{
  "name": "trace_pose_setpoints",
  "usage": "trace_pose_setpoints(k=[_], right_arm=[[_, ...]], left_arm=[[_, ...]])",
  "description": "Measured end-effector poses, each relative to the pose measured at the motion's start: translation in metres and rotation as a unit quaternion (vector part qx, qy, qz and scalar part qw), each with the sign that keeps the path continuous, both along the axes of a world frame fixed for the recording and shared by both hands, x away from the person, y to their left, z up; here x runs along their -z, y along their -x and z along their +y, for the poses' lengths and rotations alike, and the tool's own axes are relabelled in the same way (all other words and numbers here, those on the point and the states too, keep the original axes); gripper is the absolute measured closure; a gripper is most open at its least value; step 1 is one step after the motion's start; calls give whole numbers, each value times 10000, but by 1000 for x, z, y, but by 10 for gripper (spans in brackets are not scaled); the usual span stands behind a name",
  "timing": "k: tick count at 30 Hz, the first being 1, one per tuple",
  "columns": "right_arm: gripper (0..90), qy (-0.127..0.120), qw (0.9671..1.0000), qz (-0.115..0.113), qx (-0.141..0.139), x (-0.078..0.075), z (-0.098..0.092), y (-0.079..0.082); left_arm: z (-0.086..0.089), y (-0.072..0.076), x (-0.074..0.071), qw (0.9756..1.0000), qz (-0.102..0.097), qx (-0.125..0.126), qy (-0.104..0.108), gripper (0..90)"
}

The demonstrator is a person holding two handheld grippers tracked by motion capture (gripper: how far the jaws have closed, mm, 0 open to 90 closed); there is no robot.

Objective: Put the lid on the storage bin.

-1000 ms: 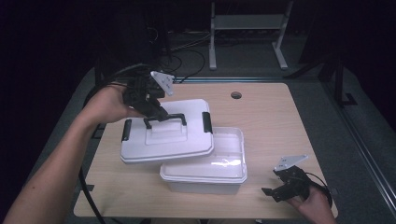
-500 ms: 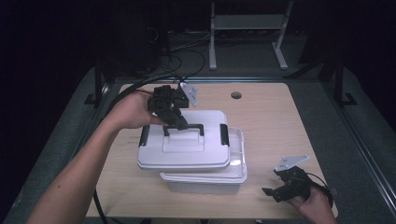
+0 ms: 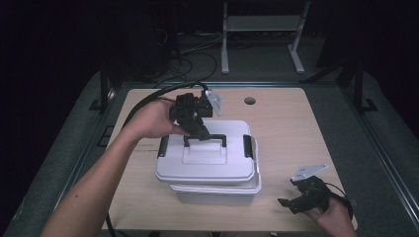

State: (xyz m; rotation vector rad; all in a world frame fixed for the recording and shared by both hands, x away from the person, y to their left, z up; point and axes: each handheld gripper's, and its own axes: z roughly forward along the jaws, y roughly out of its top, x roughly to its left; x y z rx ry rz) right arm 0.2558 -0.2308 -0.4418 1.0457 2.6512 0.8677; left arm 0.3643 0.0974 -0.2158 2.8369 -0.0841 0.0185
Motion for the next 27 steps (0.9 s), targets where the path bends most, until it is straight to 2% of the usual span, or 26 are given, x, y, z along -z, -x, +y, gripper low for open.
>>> trace_pose_setpoints(k=[18,27], right_arm=[[154,-17,10000,-49,22,-2,-3,0],[154,-10,10000,-42,25,-2,-3,0]], left_arm=[[-27,-2,18,9995,168,154,-213,847],[-30,-3,24,9991,208,140,-329,847]])
